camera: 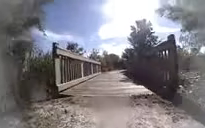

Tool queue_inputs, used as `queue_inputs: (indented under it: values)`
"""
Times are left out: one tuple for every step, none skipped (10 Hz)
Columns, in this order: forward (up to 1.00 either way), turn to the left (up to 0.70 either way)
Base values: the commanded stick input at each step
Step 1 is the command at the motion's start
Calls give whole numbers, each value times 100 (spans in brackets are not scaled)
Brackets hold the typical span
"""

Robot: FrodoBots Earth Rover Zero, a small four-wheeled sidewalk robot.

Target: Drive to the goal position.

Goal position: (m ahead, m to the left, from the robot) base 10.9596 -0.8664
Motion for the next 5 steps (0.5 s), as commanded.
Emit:
queue_inputs:
  values:
    - [85, -34]
    - [85, -33]
    - [85, -30]
    - [85, -1]
    - [85, 0]
